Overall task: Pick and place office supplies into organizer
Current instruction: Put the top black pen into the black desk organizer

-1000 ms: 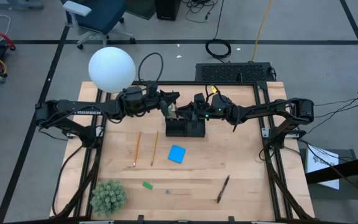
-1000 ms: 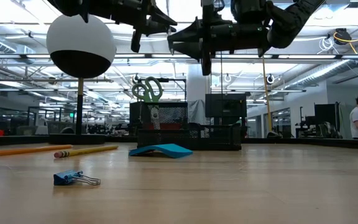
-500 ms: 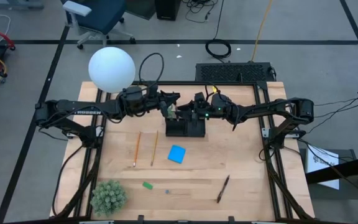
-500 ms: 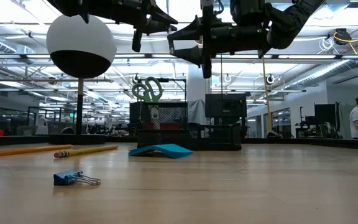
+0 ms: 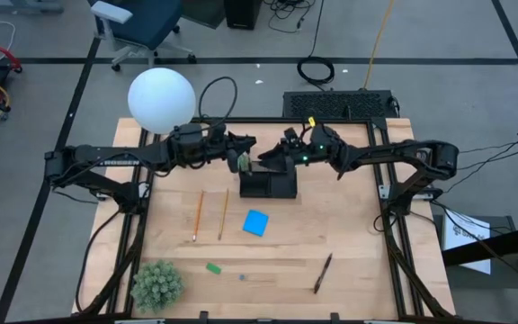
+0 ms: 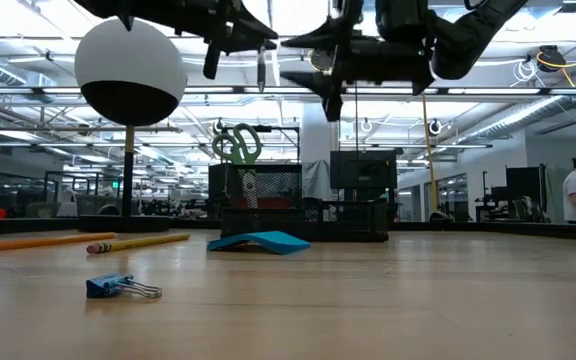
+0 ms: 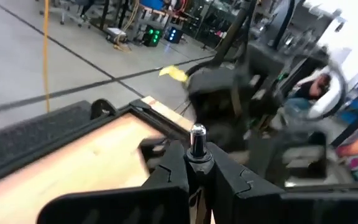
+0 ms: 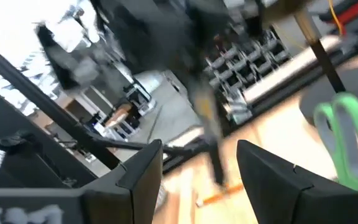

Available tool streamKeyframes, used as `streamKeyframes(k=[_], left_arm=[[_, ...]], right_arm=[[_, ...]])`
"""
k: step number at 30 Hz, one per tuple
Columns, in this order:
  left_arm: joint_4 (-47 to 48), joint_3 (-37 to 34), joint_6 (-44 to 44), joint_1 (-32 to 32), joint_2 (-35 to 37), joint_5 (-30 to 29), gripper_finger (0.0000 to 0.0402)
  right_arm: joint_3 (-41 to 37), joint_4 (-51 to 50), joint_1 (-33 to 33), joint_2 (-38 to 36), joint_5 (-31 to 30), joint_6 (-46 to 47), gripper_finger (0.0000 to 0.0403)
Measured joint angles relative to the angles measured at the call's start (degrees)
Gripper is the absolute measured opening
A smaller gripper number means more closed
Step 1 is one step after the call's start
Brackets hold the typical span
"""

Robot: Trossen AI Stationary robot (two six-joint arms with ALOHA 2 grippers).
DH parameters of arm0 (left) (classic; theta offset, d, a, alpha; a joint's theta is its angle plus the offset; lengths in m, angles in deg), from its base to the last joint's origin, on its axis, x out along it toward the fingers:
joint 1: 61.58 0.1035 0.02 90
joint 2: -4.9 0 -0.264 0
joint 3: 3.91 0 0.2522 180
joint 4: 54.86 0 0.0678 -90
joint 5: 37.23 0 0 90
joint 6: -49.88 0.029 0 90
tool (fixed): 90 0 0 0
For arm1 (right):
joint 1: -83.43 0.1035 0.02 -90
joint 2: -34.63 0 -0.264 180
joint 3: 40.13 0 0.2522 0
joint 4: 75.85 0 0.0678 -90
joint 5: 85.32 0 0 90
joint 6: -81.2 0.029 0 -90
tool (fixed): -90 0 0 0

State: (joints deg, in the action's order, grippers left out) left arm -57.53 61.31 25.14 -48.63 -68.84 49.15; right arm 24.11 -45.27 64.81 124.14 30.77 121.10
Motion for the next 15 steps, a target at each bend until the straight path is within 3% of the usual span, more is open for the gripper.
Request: streamKeyframes(k=[7,15], left_arm=[[0.61,-0.02,4.10,0.02,-0.11,-1.33,0.0011],[2.66,-0.04,8.58,-0.70,-0.15,-7.91,0.0011]], right_arm=[[0.00,-0.01,-0.88,-5.65,0.77,0.59,0.0195],[0.00,-0.75,-0.89,-12.10,0.74,0.50,0.0187]])
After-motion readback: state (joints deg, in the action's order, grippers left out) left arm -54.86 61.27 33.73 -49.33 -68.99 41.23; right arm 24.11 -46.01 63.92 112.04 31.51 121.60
